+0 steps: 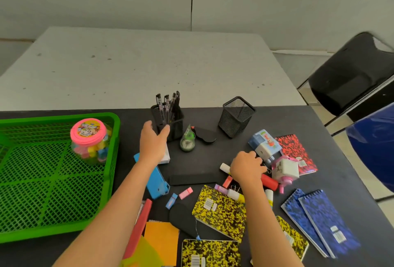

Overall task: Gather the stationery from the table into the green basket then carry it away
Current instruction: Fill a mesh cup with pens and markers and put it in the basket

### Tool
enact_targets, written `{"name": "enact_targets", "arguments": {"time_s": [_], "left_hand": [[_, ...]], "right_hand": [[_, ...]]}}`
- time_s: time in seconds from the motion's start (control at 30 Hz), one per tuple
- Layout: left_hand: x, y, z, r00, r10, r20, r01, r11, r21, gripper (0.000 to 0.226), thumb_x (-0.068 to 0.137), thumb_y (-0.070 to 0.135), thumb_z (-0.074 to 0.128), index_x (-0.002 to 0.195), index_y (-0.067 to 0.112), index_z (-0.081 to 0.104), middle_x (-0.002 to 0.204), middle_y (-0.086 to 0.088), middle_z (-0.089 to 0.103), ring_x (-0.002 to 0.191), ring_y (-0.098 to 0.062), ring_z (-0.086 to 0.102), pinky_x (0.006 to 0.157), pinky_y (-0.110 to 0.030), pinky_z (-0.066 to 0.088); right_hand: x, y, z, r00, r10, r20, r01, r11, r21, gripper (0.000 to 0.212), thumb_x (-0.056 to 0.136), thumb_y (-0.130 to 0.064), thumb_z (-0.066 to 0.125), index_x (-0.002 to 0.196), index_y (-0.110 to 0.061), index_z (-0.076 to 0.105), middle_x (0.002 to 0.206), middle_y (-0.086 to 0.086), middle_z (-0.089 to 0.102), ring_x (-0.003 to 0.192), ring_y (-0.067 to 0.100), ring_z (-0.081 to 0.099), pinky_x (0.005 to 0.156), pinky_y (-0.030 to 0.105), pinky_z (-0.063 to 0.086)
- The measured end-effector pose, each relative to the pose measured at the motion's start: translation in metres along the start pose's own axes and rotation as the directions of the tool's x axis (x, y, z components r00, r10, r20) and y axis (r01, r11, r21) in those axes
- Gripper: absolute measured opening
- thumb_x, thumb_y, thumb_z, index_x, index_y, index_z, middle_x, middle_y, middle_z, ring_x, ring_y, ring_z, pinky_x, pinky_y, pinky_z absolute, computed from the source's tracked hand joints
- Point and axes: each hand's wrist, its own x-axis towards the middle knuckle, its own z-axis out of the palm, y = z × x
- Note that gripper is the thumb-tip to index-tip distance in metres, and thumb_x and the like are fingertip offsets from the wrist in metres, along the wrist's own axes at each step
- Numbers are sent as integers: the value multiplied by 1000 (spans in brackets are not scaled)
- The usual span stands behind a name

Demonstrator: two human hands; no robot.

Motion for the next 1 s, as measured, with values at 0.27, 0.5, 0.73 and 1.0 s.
{"name": "enact_targets", "arguments": {"time_s": [0.27, 0.5, 0.73, 1.0], "left_hand": [[-48, -4, 16, 968, -211, 140, 230, 963, -139, 24, 90, 27, 53, 73, 10, 58, 73, -5, 54, 71, -24, 52, 62, -31, 40], [-38, 36, -3, 930, -45, 365, 327, 557, -763, 21, 93, 29, 51, 96, 9, 59, 87, -7, 61, 84, -18, 60, 73, -30, 52], [21, 50, -33, 965, 178, -193, -234, 915, -329, 12, 83, 17, 67, 93, 17, 61, 96, 2, 63, 100, -20, 59, 95, -36, 46], [38, 40, -10, 950, 304, -70, -296, 950, 104, 42, 84, 19, 66, 122, 7, 55, 116, -12, 63, 106, -24, 58, 84, -25, 40]], "right_hand": [[-39, -31, -33, 838, -310, -449, 437, 875, 209, 33, 81, -9, 61, 112, -2, 51, 119, 16, 49, 109, 33, 48, 87, 40, 45], [-71, -76, -33, 795, -365, -484, 598, 338, 727, 32, 69, -4, 72, 92, -17, 53, 97, 2, 59, 81, 11, 53, 68, 18, 40], [-20, -35, -3, 971, -186, -151, 231, 895, 382, 42, 87, -18, 56, 128, -11, 47, 133, 12, 47, 124, 34, 42, 100, 43, 39], [7, -6, 5, 1000, -8, 1, 7, 1000, 10, 37, 91, -15, 54, 127, -9, 49, 132, 16, 47, 127, 37, 39, 102, 53, 33]]}}
